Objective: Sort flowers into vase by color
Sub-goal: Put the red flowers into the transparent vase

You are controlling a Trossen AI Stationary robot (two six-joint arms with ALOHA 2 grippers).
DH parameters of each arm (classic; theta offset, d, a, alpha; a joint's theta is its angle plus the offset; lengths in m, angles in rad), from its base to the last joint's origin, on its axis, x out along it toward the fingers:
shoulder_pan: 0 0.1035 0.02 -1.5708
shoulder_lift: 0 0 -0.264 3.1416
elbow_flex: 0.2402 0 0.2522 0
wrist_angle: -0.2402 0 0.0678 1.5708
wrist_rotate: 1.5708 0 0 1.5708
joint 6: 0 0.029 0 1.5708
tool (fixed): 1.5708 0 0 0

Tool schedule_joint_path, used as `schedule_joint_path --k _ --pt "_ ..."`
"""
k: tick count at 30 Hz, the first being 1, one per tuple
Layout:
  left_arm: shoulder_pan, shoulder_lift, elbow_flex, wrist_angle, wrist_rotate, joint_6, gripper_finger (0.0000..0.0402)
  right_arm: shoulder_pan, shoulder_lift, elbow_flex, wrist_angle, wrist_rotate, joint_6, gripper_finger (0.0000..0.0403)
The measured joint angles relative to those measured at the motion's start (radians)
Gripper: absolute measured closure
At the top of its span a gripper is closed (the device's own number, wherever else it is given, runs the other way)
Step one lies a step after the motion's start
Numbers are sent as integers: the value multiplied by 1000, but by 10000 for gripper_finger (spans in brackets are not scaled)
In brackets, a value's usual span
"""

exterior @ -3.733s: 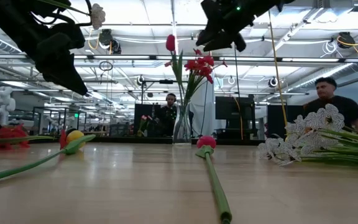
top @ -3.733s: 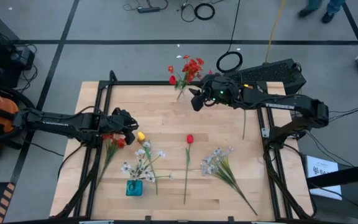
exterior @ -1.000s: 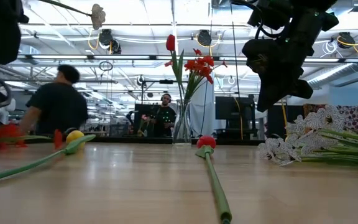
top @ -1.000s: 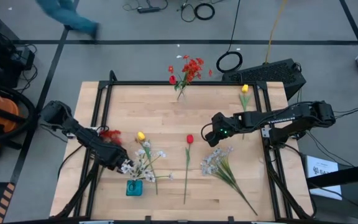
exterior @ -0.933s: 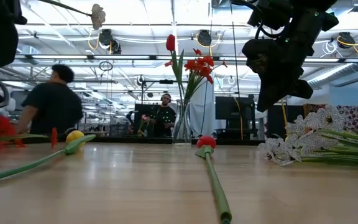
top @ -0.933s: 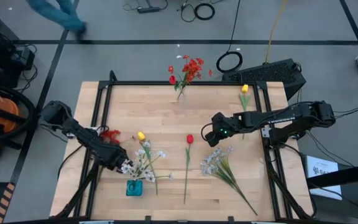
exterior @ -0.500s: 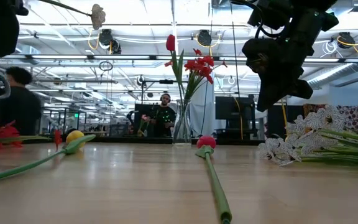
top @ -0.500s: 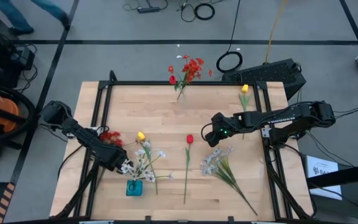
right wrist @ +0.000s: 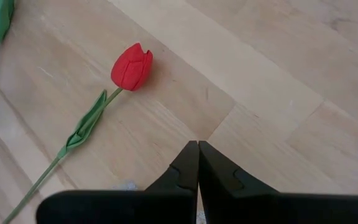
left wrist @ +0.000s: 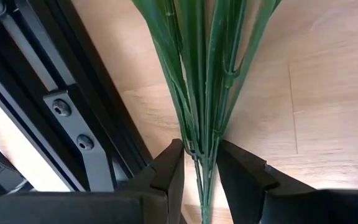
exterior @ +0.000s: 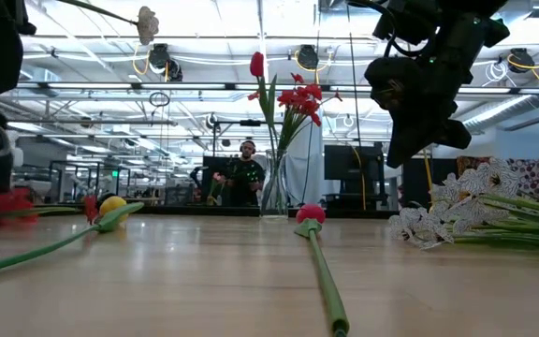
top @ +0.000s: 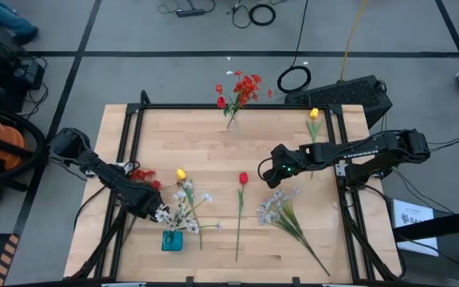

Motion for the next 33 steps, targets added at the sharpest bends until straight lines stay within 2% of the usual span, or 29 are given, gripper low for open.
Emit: schedule_joint_path --k 5,11,16,26,30,33 --pt "0 1 -3 31 -8 -1 305 0 0 0 0 2 -4 403" --pt "24 3 -1 30 -10 4 386 0 0 0 46 4 -24 403" --pt "36 -30 23 -14 -48 0 390 0 0 0 71 1 -26 403" --pt "124 -221 174 -219 -475 -19 394 0 0 0 75 0 -30 403" --pt "176 -299 229 -232 -690 69 394 0 0 0 88 0 -29 403" --pt "222 -344 272 -237 -809 173 394 0 0 0 101 0 -29 403"
